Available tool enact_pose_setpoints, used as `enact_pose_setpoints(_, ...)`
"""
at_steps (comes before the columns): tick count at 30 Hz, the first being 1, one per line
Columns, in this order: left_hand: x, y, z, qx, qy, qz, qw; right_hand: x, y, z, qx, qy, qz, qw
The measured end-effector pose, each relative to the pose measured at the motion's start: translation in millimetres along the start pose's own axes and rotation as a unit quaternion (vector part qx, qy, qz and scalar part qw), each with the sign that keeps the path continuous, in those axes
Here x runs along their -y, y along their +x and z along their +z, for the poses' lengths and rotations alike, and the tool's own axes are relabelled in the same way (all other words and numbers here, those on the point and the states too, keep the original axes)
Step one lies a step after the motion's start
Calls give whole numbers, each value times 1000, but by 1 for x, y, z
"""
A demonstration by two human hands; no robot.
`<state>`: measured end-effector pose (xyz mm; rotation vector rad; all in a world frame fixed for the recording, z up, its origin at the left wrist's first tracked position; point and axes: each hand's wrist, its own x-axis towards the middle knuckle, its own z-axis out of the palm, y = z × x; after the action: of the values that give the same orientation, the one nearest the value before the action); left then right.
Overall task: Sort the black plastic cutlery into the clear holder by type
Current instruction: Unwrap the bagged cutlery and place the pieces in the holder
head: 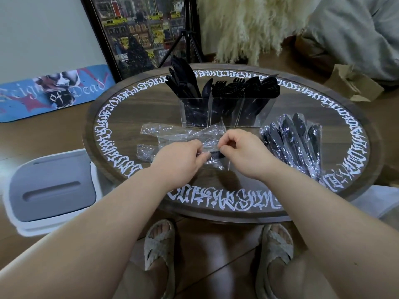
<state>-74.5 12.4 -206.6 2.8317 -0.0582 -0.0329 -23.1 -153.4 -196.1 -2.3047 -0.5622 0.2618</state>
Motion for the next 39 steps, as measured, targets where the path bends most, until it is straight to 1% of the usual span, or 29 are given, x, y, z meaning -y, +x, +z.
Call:
enact_pose_setpoints(2, 1, 2, 0, -4, 4, -15, 1000, -1, 2, -2, -10, 2, 7, 1000)
enact_pose_setpoints(4, 5, 4, 0, -8, 10, -33, 999, -5, 5, -8, -36, 10, 23, 999)
enact_pose_setpoints(7, 10, 5, -1, -12, 0, -58, 998, -13, 8, -19, -84, 78, 70, 991)
enact_pose_setpoints(9, 8, 5, -1, -17, -2, -65, 998, -16, 7, -22, -94, 82, 82, 989)
enact_pose_setpoints(12, 1, 5, 0, -24, 8, -53, 998, -10, 3, -15, -73, 18, 68, 995)
enact_pose_setpoints(15, -10, 5, 0, -28, 24, -31, 999, -2, 1, -7, -71, -25, 66, 995)
enact_pose_setpoints(19, -21, 6, 2, -41, 54, -14, 998, 1, 6, -2, -76, -117, 109, 984)
enact_pose_setpoints(22, -23, 5, 3, -54, 67, -20, 996, -1, 9, 2, -74, -142, 139, 977)
enact_pose_setpoints(25, -22, 6, 3, -56, 68, -24, 996, -2, 10, 3, -74, -121, 142, 980)
enact_pose_setpoints(32, -16, 6, 0, -60, 38, -37, 997, 0, 8, -2, -88, -68, 113, 987)
enact_pose_setpoints(39, -8, 5, -5, -53, 25, -55, 997, -9, 7, -14, -85, 19, 128, 988)
